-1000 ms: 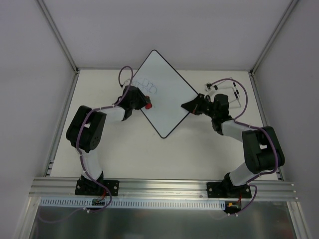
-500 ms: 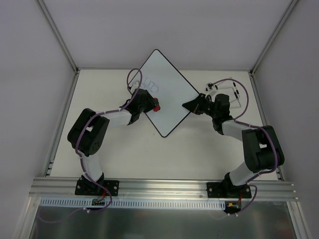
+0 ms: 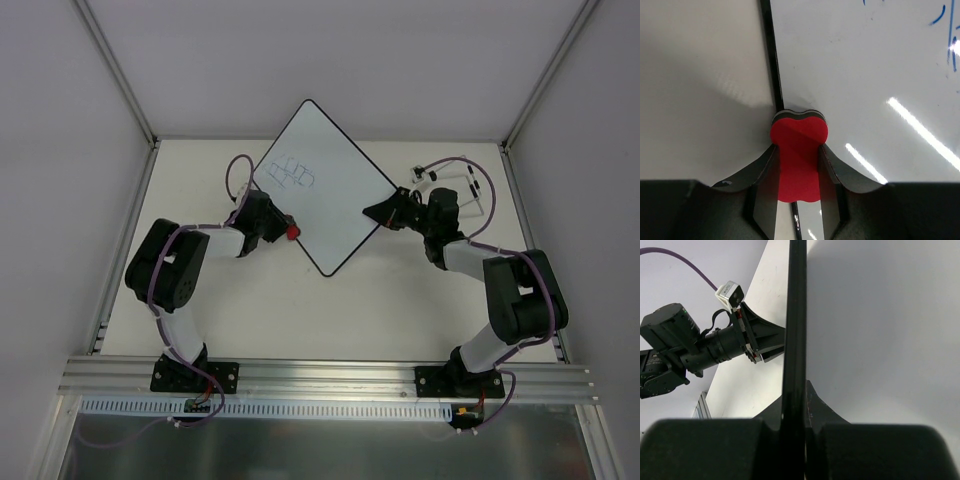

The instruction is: Erase the whiteboard

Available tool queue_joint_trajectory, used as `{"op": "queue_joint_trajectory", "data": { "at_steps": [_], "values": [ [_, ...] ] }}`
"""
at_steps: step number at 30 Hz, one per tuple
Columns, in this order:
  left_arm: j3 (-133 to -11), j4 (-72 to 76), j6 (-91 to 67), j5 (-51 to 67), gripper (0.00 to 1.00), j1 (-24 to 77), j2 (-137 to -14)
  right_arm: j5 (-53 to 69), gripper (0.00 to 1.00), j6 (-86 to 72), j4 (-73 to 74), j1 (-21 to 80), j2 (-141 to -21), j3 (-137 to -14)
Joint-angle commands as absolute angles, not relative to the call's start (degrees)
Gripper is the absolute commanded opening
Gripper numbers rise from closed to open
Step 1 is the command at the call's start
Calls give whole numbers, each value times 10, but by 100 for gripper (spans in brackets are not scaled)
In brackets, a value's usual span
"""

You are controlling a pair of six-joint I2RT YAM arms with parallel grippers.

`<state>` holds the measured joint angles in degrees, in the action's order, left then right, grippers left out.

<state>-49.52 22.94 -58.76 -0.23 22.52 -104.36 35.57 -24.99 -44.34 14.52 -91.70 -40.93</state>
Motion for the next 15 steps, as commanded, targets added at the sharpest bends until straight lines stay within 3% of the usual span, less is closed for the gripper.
{"op": "queue_joint_trajectory", "data": {
  "at_steps": [1, 15],
  "values": [
    [-491, 168, -578, 7, 0, 214, -1054, 535, 0, -256, -526, 190, -911, -438],
    [-672, 175, -484, -8, 0, 192, -1103, 555, 0, -257, -526, 193, -897, -430]
  ]
}}
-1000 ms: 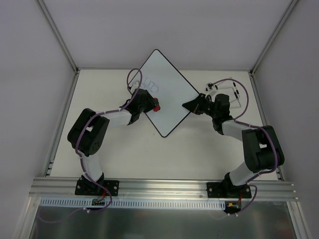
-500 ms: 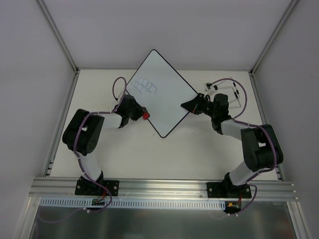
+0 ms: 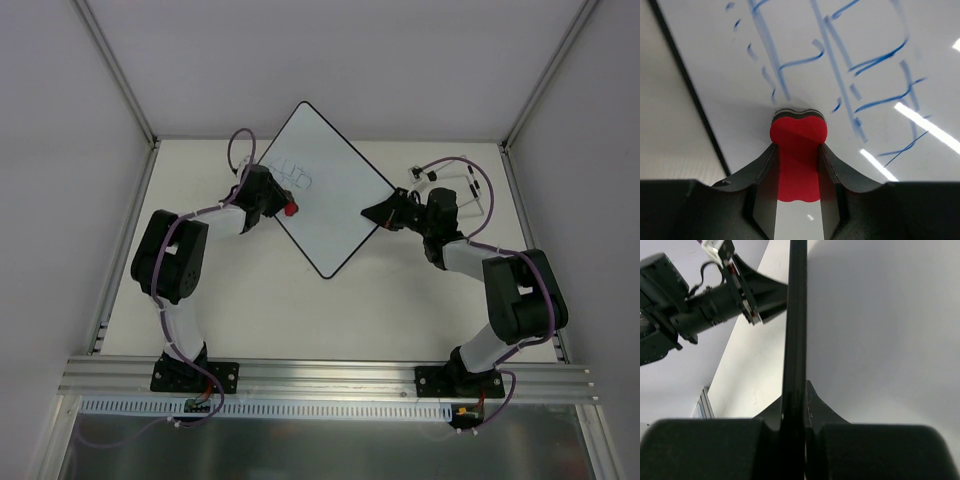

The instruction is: Erase the whiteboard

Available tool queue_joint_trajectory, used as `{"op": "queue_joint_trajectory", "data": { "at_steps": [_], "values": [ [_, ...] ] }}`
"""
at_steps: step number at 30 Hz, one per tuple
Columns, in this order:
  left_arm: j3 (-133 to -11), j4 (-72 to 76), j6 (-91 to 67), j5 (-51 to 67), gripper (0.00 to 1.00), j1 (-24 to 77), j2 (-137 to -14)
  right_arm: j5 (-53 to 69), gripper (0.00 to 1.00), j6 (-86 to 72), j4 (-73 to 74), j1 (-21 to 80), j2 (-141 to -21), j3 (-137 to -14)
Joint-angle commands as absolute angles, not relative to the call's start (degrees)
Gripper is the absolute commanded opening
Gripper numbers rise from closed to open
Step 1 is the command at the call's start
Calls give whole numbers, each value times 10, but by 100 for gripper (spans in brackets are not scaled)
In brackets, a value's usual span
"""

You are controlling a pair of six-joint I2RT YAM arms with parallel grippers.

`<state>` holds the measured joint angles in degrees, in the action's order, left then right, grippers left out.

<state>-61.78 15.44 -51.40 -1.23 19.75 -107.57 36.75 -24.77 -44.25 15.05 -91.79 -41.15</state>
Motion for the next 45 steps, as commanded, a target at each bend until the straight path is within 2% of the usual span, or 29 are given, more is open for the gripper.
{"op": "queue_joint_trajectory", "data": {
  "at_steps": [1, 5, 9, 18, 24, 27, 35, 45],
  "values": [
    [-686, 176, -479, -3, 1, 192, -1109, 556, 0, -257, -525, 193, -896, -430],
    [-756, 175, -464, 51, 2, 192, -1145, 559, 0, -258, -525, 194, -895, -431],
    [-774, 174, -437, 77, 2, 212, -1159, 561, 0, -258, -525, 195, -897, -436],
    [-791, 100, -335, 50, 1, 305, -1158, 570, 0, -260, -525, 197, -906, -444],
    [-793, 84, -295, 26, 1, 323, -1147, 575, 0, -258, -526, 200, -905, -434],
    [-802, 74, -290, 13, 0, 312, -1156, 582, 0, -258, -525, 200, -902, -429],
    [-847, 53, -287, 25, 0, 207, -1177, 610, 1, -261, -522, 205, -887, -410],
    [-860, 40, -277, 19, 0, 142, -1216, 630, 0, -265, -522, 214, -883, -407]
  ]
}}
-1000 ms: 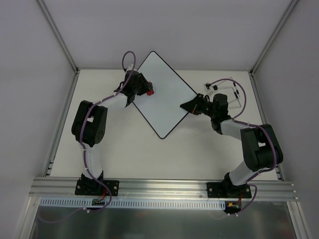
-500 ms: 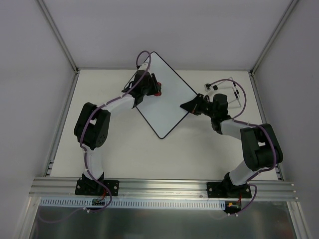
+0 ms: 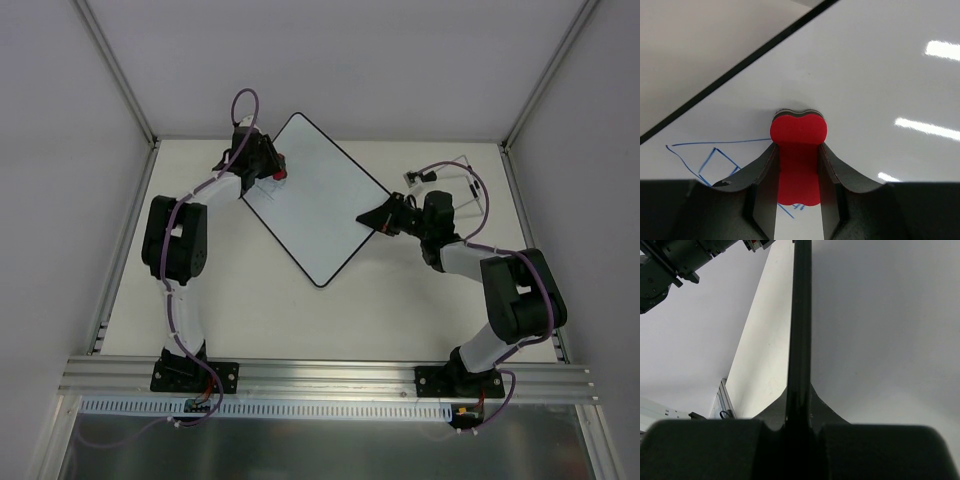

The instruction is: Erase the whiteboard

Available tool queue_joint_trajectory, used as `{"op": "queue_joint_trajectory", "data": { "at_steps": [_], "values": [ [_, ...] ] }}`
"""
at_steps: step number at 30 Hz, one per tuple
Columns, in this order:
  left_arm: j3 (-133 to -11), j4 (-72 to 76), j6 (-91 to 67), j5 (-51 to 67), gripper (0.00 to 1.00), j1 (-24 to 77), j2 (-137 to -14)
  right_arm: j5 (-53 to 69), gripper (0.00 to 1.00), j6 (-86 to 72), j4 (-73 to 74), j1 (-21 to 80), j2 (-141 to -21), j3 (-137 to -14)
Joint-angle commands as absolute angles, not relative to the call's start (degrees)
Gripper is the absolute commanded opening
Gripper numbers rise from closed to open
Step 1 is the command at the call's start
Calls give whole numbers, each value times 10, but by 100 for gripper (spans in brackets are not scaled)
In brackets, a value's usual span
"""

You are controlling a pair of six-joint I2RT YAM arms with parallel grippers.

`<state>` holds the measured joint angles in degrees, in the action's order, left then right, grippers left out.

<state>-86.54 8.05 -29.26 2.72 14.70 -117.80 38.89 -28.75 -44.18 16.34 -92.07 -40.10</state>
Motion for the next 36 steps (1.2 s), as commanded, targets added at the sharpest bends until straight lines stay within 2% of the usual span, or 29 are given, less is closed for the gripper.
{"op": "queue_joint_trajectory", "data": {
  "at_steps": [1, 14, 29, 36],
  "values": [
    [-859, 40, -279, 18, 0, 138, -1216, 629, 0, -265, -523, 213, -883, -407],
    [-802, 40, -305, 54, 0, 110, -1185, 625, 0, -259, -523, 214, -886, -410],
    [-696, 42, -361, 55, 0, 235, -1103, 626, 0, -256, -525, 214, -912, -426],
    [-699, 43, -380, 29, 0, 186, -1113, 632, 0, -255, -525, 214, -916, -426]
  ]
}}
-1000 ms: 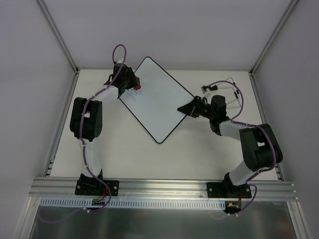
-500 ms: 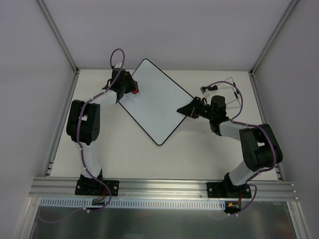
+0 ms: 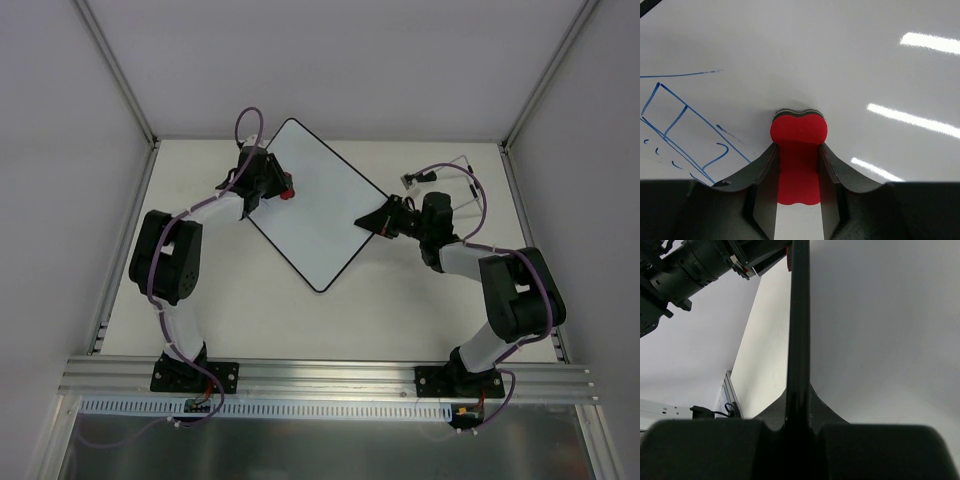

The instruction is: Erase the whiteboard

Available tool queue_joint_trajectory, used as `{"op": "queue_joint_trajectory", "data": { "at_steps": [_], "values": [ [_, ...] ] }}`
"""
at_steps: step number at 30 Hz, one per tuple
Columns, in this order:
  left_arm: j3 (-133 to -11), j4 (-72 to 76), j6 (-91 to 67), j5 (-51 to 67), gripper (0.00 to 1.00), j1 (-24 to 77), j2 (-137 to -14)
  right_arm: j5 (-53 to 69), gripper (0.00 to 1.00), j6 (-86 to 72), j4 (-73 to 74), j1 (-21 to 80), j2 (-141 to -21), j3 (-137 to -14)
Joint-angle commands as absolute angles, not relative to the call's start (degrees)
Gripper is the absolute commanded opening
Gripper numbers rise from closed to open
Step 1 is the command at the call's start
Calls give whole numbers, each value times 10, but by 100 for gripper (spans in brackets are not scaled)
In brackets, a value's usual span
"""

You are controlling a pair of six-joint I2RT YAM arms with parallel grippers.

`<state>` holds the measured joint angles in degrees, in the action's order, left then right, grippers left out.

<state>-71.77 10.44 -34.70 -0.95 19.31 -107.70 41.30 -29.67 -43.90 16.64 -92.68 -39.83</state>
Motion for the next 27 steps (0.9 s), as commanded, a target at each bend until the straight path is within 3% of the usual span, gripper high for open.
{"op": "queue_joint_trajectory", "data": {
  "at_steps": [1, 7, 16, 27],
  "values": [
    [-701, 44, -380, 26, 0, 176, -1120, 631, 0, -256, -524, 214, -916, -425],
    [-744, 43, -364, 35, 0, 104, -1159, 634, 0, -258, -524, 214, -914, -425],
    [-787, 40, -341, 33, 0, 75, -1195, 636, 0, -258, -524, 214, -921, -431],
    [-794, 41, -326, 75, 0, 156, -1178, 635, 0, -252, -525, 214, -927, -431]
  ]
}}
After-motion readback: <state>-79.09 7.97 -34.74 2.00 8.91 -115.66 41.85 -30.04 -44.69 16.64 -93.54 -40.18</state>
